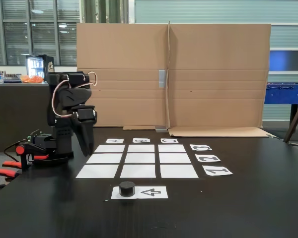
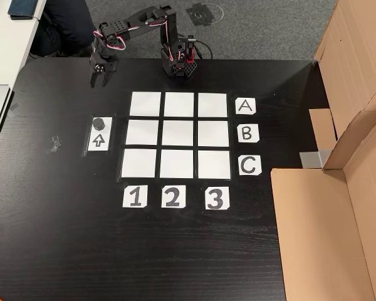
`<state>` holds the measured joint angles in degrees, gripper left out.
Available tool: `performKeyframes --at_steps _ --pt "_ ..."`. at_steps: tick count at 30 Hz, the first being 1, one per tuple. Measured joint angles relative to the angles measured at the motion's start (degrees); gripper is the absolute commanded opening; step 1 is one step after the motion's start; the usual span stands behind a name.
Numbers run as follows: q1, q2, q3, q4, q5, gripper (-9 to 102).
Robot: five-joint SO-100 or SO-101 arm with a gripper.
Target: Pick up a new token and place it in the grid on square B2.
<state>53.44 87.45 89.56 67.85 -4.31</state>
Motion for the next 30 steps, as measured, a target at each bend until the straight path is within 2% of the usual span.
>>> performKeyframes --at_steps 10,30 --pt "-4.31 -10.81 -8.88 -0.18 0.0 20" --pt "-9.32 -23.38 -19.78 -0.53 0.0 21"
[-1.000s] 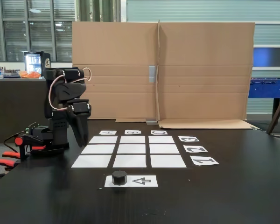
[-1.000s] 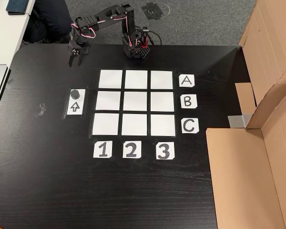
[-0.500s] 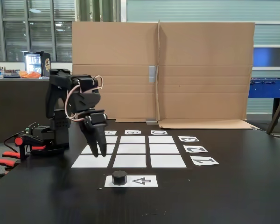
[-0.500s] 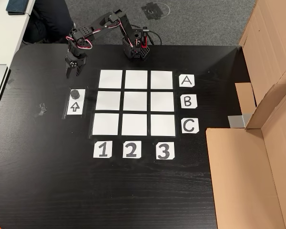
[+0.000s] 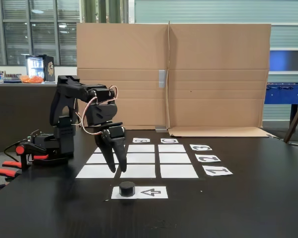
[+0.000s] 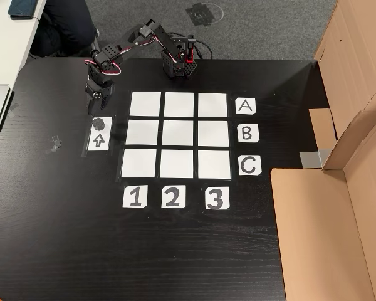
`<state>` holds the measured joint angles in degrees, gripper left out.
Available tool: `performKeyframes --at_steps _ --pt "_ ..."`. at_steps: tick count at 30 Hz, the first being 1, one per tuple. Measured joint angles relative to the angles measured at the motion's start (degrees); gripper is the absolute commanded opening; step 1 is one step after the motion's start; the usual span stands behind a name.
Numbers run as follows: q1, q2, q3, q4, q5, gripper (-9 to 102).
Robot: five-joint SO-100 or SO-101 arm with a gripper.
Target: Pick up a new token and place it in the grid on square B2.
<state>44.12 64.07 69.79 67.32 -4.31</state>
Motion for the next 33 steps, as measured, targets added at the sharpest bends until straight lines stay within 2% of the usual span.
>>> performKeyframes --at_steps 18,33 --pt "-2.2 -10.63 -8.7 0.0 0.0 25" --pt "-2.81 -13.8 -9.93 0.0 0.0 26"
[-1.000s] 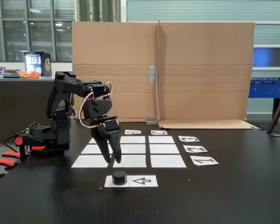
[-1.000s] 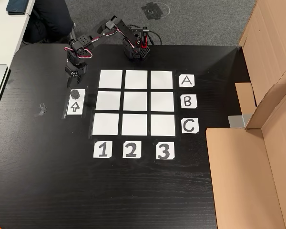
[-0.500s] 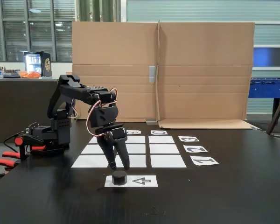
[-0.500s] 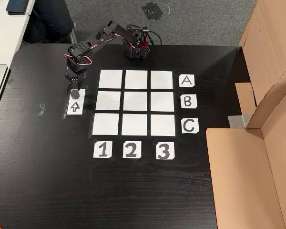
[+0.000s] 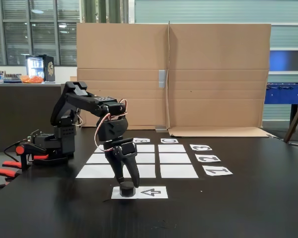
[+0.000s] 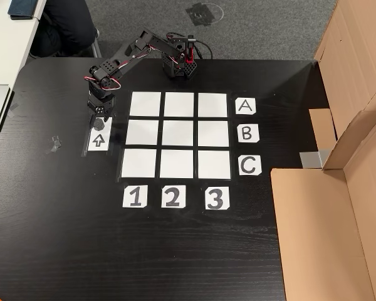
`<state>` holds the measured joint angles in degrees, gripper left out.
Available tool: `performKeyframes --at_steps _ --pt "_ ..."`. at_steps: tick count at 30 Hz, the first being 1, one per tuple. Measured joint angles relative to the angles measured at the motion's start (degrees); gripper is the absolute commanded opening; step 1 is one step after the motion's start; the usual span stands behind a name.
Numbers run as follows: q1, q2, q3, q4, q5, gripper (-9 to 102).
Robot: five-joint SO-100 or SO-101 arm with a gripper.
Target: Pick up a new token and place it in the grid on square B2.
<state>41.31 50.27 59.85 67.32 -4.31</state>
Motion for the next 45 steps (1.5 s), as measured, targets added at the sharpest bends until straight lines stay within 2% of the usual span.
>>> performKeyframes --at_steps 27,45 --pt "-0.18 -2.11 -1.32 0.0 0.0 25" --pt "-0.18 -2.11 -2.02 0.0 1.76 14"
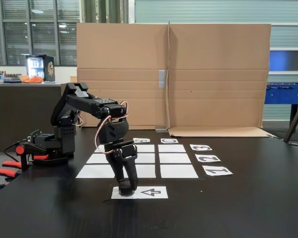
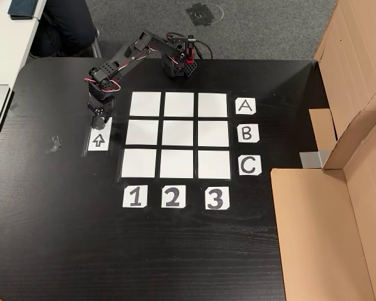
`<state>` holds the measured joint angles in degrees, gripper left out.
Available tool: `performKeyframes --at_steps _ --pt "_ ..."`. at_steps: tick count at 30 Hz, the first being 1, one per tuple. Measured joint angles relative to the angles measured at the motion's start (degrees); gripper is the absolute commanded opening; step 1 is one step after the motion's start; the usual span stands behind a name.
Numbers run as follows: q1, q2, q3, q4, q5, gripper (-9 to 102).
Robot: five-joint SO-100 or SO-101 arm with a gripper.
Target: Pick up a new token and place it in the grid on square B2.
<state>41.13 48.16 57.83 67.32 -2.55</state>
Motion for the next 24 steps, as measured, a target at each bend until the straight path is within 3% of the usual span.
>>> performKeyframes --at_steps 24 --pt "0.62 -0.09 -0.79 0.62 1.32 8"
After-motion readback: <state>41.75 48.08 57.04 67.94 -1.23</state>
